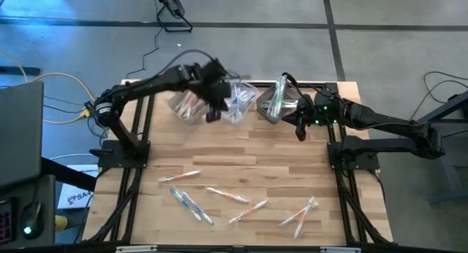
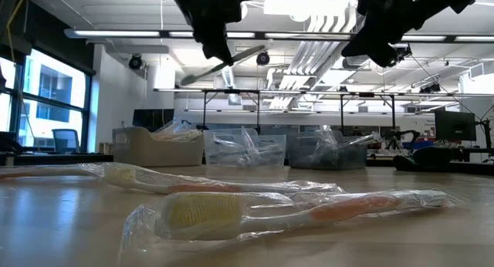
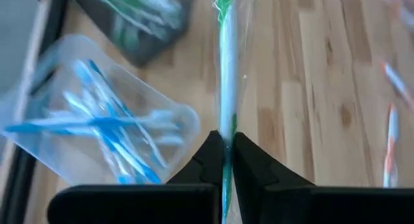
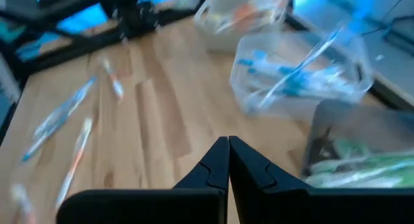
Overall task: Pick & Place Toothbrushes
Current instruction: Put the green toothbrush into the black bin
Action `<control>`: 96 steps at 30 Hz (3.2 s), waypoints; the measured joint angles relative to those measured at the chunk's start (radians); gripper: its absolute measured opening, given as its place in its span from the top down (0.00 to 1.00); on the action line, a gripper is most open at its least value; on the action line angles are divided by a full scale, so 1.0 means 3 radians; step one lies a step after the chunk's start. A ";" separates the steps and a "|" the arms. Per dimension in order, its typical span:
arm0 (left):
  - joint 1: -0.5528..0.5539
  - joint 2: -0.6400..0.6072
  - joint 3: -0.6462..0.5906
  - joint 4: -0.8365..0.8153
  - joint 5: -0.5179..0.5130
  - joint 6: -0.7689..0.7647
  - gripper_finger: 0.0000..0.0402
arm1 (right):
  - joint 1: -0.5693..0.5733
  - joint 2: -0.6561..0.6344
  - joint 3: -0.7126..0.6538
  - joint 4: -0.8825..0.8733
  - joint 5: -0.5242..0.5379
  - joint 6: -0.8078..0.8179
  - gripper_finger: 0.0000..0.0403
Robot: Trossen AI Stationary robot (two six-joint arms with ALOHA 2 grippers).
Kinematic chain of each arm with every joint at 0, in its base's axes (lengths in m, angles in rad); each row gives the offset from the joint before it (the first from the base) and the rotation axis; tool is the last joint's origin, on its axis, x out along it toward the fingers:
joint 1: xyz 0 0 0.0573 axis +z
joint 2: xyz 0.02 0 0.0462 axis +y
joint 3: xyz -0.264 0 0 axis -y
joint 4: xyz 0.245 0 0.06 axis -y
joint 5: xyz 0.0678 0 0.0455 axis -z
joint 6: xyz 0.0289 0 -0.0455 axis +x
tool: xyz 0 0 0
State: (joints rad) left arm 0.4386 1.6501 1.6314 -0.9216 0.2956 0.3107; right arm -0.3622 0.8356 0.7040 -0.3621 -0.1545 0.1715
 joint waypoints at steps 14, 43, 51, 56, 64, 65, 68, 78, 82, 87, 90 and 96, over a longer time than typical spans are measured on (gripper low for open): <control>0.0750 0.0011 0.0000 0.1408 0.1001 -0.0217 0.98 | 0.0001 0.0409 -0.0001 0.1474 0.0599 0.0176 0.99; 0.0201 0.0069 -0.0003 0.1797 0.0613 -0.0815 0.98 | -0.0024 0.1490 0.0000 0.3458 0.0636 0.0347 0.50; 0.0082 0.0144 -0.0019 0.1778 0.0475 -0.0934 0.98 | -0.0017 0.1492 0.0000 0.3525 0.0378 0.0313 0.50; 0.0040 0.0208 -0.0010 0.1853 0.0487 -0.1016 0.98 | -0.0017 0.1492 -0.0001 0.3561 0.0345 0.0314 0.54; -0.0023 0.0280 -0.0013 0.1965 0.0551 -0.1066 0.98 | -0.0015 0.1492 -0.0001 0.3569 0.0345 0.0313 0.70; -0.0028 0.0280 -0.0013 0.1969 0.0539 -0.1064 0.98 | -0.0015 0.1492 -0.0001 0.3569 0.0344 0.0313 0.73; -0.0027 0.0280 -0.0013 0.1970 0.0511 -0.1061 0.98 | -0.0017 0.1492 -0.0001 0.3565 0.0376 0.0313 0.81; -0.0026 0.0280 -0.0013 0.2001 0.0498 -0.1026 0.98 | -0.0013 0.1492 0.0000 0.3573 0.0481 0.0350 0.95; -0.0026 0.0280 -0.0013 0.2023 0.0497 -0.1040 0.98 | -0.0013 0.1492 0.0000 0.3574 0.0488 0.0392 0.95; -0.0026 0.0280 -0.0013 0.2041 0.0485 -0.1071 0.91 | -0.0014 0.1492 0.0001 0.3576 0.0509 0.0394 0.95; -0.0023 0.0277 -0.0013 0.2058 0.0392 -0.1118 0.82 | -0.0015 0.1492 0.0000 0.3550 0.0536 0.0379 0.96; -0.0023 0.0275 -0.0013 0.2089 0.0264 -0.1150 0.60 | -0.0017 0.1492 0.0000 0.3554 0.0520 0.0387 0.96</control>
State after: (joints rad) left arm 0.4316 1.7327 1.6276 -0.2947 0.3748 -0.0341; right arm -0.3672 1.2831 0.7040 0.7040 0.0015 0.2874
